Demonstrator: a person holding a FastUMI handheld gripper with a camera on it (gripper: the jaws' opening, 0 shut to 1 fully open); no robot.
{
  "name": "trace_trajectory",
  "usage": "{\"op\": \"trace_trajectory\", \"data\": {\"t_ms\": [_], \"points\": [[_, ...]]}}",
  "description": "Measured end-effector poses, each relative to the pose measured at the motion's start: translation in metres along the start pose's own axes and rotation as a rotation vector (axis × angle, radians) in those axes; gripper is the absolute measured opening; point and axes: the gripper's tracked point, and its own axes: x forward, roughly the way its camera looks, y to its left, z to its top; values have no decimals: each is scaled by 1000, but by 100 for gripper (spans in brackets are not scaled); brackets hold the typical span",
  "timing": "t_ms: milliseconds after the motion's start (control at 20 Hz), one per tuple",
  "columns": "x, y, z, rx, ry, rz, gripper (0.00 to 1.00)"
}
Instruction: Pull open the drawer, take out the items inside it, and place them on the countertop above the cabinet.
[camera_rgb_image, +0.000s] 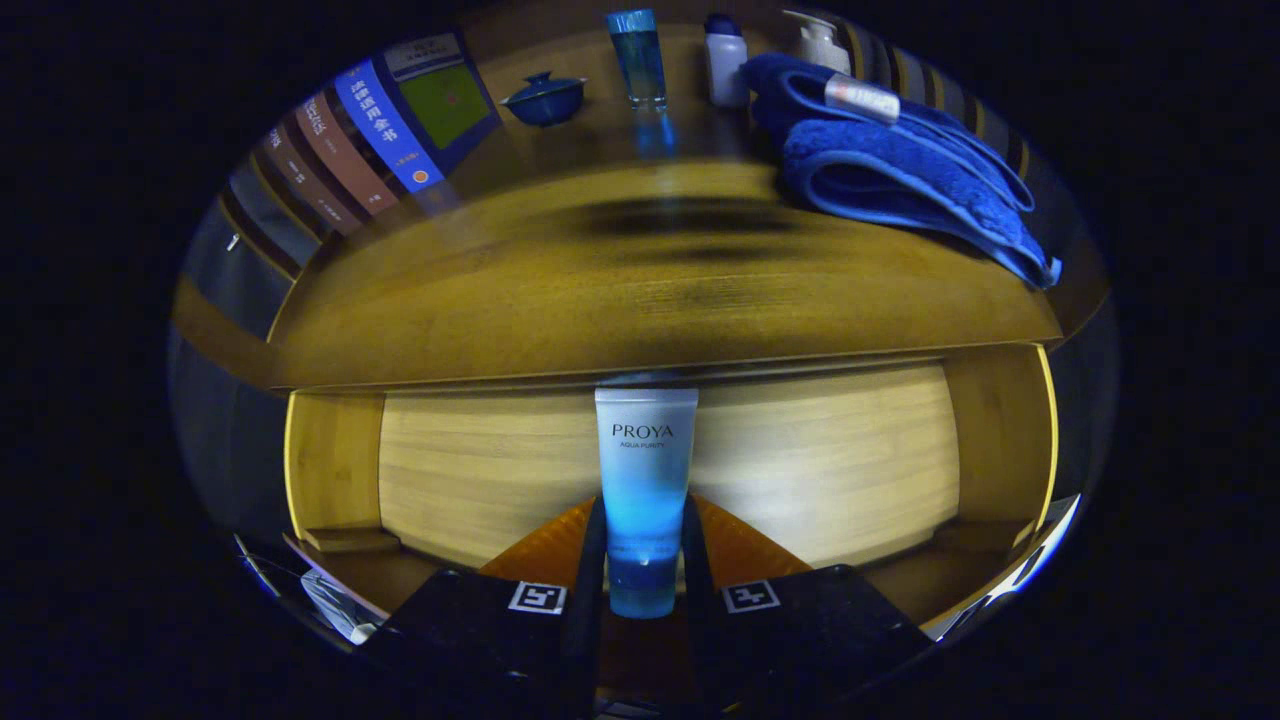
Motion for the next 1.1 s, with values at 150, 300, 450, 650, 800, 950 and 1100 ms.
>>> {"op": "trace_trajectory", "data": {"t_ms": [150, 300, 450, 650, 800, 950, 1100], "points": [[-19, 1, -2, -8, -27, 4, 41], [-39, 1, 2, -12, -66, -1, 42], [-61, 3, 12, -29, -105, -7, 42], [-81, 8, 41, -36, -155, 0, 41], [-86, 13, 77, -46, -208, 3, 42], [-74, 19, 109, -48, -247, 7, 41], [-54, 18, 129, -47, -259, 0, 42]]}}
